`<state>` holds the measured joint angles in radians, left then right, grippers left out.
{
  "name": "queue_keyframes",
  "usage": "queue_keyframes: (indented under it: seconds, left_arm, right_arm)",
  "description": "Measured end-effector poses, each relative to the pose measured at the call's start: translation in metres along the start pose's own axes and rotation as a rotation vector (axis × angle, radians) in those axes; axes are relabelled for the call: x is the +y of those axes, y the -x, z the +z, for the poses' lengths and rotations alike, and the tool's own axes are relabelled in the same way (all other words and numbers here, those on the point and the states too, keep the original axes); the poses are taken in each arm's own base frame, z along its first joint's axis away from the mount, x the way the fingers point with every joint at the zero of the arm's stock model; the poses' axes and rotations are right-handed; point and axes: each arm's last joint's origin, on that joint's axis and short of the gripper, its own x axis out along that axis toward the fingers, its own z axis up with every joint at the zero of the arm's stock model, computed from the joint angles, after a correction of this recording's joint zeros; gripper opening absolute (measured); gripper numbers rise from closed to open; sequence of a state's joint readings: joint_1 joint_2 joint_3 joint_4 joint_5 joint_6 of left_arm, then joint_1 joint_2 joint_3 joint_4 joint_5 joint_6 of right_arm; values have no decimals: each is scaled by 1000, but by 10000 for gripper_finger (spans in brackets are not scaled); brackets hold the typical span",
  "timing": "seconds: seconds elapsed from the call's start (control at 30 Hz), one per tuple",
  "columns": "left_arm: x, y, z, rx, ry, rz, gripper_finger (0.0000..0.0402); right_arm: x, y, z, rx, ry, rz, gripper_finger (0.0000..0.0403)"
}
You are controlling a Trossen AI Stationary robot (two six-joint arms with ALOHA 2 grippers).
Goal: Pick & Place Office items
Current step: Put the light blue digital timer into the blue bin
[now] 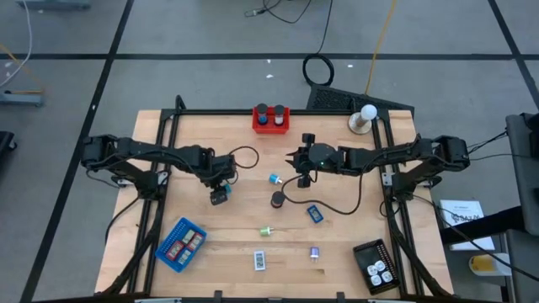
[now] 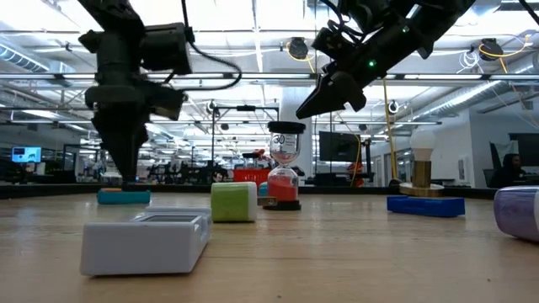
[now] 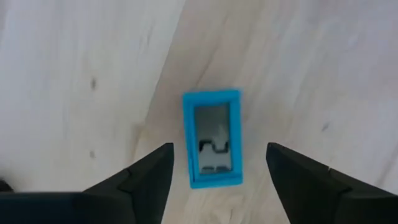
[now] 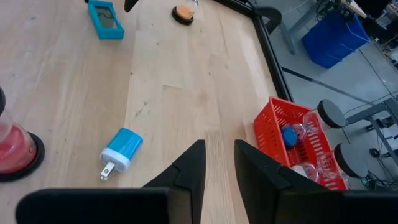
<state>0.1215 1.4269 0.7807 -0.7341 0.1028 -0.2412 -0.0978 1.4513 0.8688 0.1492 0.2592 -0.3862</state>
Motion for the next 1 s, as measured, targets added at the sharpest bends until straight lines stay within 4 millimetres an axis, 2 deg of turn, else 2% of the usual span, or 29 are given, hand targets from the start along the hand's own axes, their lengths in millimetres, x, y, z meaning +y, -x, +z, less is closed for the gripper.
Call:
queue_keyframes:
  seconds: [0.13, 0.23, 0.43, 0.8, 1.0]
  left_arm:
    - [3, -11, -7, -6, 69, 0, 270]
    - [1, -19, -9, -59, 56, 11, 271]
    - [1, -21, -6, -126, 50, 75, 267]
    - [2, -38, -5, -56, 50, 82, 219]
    - [3, -36, -5, -42, 93, 35, 154]
  right_arm:
    - [0, 0, 0, -1, 0, 0, 75]
    - [0, 0, 0, -2, 0, -1, 75]
    - [0, 0, 0, -3, -1, -1, 75]
    - [0, 0, 0, -3, 0, 0, 75]
    - [0, 0, 0, -4, 0, 1, 75]
